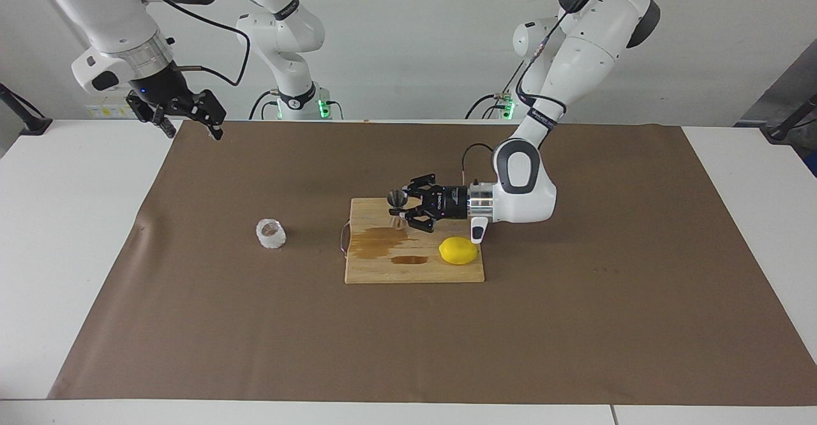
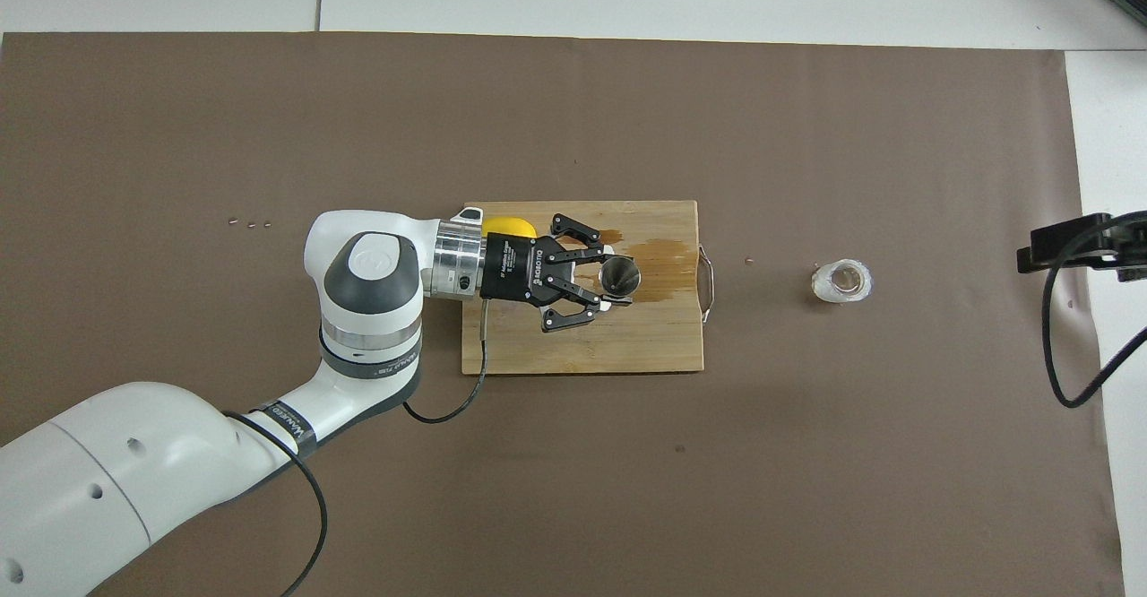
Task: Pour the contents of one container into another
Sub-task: 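Lower the metal cup onto the board beside the brown stain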
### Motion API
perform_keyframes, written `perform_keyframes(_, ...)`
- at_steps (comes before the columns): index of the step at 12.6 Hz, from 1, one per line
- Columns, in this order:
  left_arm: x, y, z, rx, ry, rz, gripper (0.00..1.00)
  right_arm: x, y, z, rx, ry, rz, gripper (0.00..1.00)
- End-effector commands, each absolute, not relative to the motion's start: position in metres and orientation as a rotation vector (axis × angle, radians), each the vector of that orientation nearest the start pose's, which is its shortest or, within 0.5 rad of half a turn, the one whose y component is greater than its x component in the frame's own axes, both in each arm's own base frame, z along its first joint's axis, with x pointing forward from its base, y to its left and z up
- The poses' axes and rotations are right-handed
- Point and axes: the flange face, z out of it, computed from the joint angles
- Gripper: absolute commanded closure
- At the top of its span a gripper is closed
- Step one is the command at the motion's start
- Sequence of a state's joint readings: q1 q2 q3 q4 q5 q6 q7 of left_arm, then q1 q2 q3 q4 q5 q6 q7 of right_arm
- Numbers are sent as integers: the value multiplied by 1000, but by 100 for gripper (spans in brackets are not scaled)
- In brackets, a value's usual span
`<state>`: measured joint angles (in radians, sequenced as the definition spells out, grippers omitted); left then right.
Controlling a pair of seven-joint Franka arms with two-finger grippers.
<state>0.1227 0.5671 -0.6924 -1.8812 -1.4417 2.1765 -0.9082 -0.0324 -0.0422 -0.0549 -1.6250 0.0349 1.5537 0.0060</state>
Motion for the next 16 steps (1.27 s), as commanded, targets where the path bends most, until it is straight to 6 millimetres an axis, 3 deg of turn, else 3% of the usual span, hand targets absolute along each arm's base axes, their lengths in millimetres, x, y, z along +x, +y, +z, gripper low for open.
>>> perform_keyframes(1,528,-338,295,1356,1363,-1204,100,535,-44,624,-3083,162,54,0)
perform_keyframes(8,504,-341,280,1268,1422,-1129,100,535,-44,624,-3083,162,54,0)
perform_keyframes(15,496,-335,269,1301,1445,-1071,100,535,-43,624,-3083,159,56,0)
perform_keyframes(16,497,-335,269,1302,1446,-1070,95,535,-44,624,-3083,162,56,0)
